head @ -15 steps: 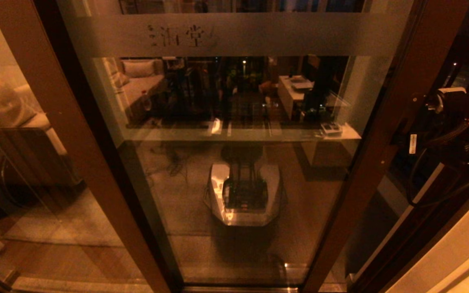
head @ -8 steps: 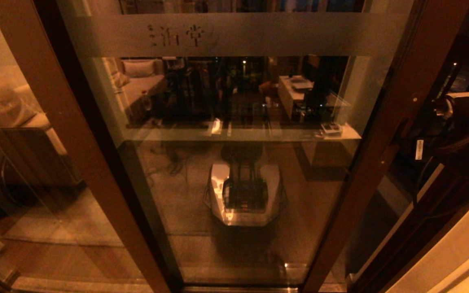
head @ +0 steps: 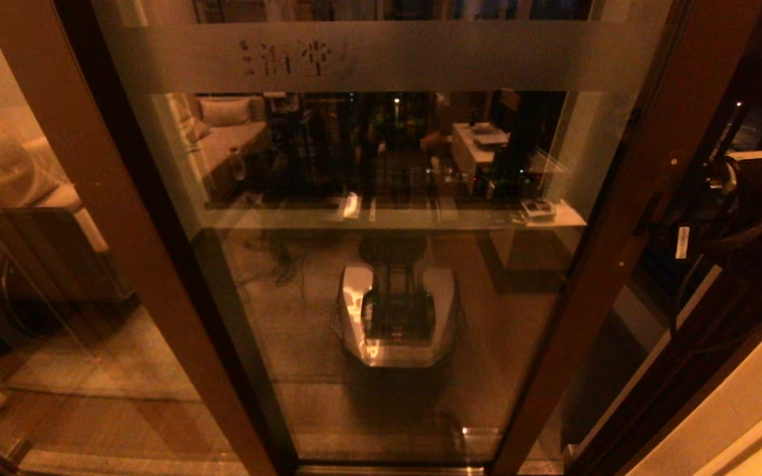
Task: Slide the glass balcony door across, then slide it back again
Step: Close the slid door
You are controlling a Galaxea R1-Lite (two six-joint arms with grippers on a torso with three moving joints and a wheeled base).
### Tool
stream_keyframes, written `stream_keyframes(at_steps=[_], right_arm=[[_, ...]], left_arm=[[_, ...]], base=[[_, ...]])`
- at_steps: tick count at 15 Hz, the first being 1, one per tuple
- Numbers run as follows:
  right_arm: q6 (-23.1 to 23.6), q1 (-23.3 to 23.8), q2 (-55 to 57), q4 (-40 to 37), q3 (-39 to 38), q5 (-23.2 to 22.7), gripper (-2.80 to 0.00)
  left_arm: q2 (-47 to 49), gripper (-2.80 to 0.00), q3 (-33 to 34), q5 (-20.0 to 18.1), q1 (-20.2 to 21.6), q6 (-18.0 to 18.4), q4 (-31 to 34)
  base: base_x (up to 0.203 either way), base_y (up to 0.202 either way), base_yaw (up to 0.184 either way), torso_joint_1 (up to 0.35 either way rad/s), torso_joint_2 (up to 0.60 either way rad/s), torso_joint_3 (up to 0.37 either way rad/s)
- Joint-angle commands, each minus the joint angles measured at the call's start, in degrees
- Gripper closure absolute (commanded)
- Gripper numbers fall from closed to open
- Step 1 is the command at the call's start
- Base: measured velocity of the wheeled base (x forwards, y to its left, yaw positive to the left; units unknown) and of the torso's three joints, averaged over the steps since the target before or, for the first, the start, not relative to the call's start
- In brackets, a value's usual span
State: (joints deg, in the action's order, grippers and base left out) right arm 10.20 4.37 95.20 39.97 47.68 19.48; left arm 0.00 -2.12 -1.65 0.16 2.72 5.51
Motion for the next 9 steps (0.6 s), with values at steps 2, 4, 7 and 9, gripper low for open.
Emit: stream_keyframes(at_steps=[2, 4, 7, 9], right_arm=[[1.32, 1.66, 1.57, 1.78, -0.04, 0.09, -2.8], [1.31, 2.04, 1.38, 1.78, -0.04, -0.23, -2.8], [1.33, 1.97, -1.09, 1.65, -1.49, -1.65, -2.8], [1.21, 1.54, -3.65, 1.46, -3.59, -2.53, -2.8]], left_arm=[[0.09, 0.0, 0.01, -0.02, 0.02, 0.01, 0.03], [0.09, 0.0, 0.01, -0.02, 0.02, 0.01, 0.03], [0.09, 0.0, 0.01, -0.02, 0.02, 0.01, 0.03], [0.09, 0.0, 0.01, -0.02, 0.02, 0.01, 0.03]], base=[[0.0, 0.0, 0.0, 0.0, 0.0, 0.0], [0.0, 0.0, 0.0, 0.0, 0.0, 0.0], [0.0, 0.0, 0.0, 0.0, 0.0, 0.0], [0.0, 0.0, 0.0, 0.0, 0.0, 0.0]])
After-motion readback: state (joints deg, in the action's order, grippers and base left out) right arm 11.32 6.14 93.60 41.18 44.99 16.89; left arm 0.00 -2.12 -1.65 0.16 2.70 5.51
